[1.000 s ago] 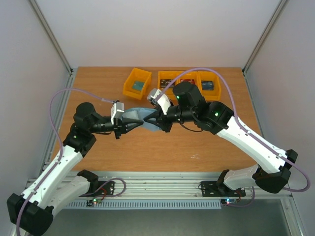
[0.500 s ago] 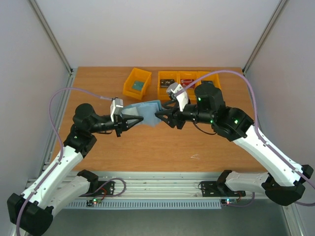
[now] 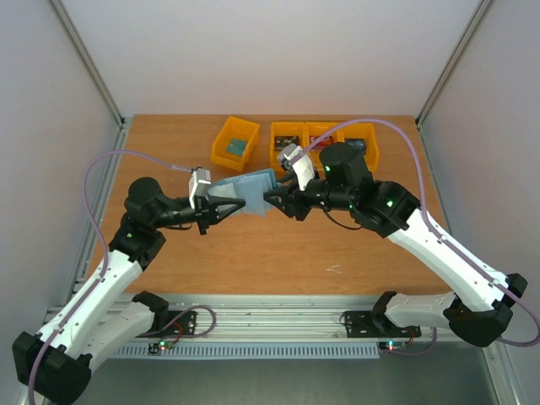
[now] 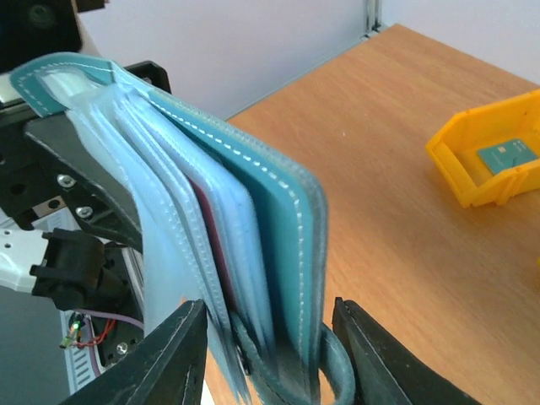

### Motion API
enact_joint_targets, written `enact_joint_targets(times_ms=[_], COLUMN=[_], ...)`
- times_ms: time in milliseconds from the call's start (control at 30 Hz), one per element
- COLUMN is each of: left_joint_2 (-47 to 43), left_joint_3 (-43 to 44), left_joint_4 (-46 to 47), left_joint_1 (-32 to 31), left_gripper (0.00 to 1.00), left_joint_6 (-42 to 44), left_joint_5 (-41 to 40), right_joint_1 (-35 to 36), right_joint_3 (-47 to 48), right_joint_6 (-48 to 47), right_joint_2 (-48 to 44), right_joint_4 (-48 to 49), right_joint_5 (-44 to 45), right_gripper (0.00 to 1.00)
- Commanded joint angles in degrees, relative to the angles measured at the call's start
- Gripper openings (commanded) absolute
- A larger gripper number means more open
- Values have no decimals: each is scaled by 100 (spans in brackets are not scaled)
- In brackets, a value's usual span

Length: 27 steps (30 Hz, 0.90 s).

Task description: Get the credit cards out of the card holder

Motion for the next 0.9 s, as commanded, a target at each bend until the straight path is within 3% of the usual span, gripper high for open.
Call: enact_joint_targets(times_ms=[0,100,200,267,300,367,433,467,633,700,733,767,867], left_joint_2=[-126,-120,-114,-103,-111,-104,-104,-95,-61,-51,-49,-50,-18], left_joint_3=[6,17,14,16,12,1,-14,-31,-67,-75,-82,-86,-78], left_joint_4=[388,394,352,298,274,253,250,245,162,137,121,118,27], left_joint_1=[2,2,2,6,2,2,10,8,10,19,26,28,28], left_gripper=[0,0,0,0,1,15,38,41,66,76,84,97,99], left_joint_6=[58,85,103,139,155,183,170,161,165,165,167,171,263], left_joint_5=[225,256,272,232,197,129,24,-56,-577,-928,-1086,-1191,-1330], right_joint_1=[-33,-28,-18,-7,-2,-1,-5,-7,-7,0,13,56,398], right_joint_3=[148,259,269,270,273,273,273,273,339,476,592,769,1498], right_joint_6=[124,125,107,137,150,161,148,145,217,328,422,523,683], right_joint_2=[262,510,646,703,718,736,734,722,735,821,906,1014,1532], right_joint_4=[12,-25,244,436,510,586,588,582,487,312,137,-122,-1189], right_joint_5=[30,-211,-1038,-1439,-1552,-1705,-1787,-1778,-1561,-1138,-490,192,2330], right_gripper=[40,43,51,47,38,20,8,3,1,1,1,1,1])
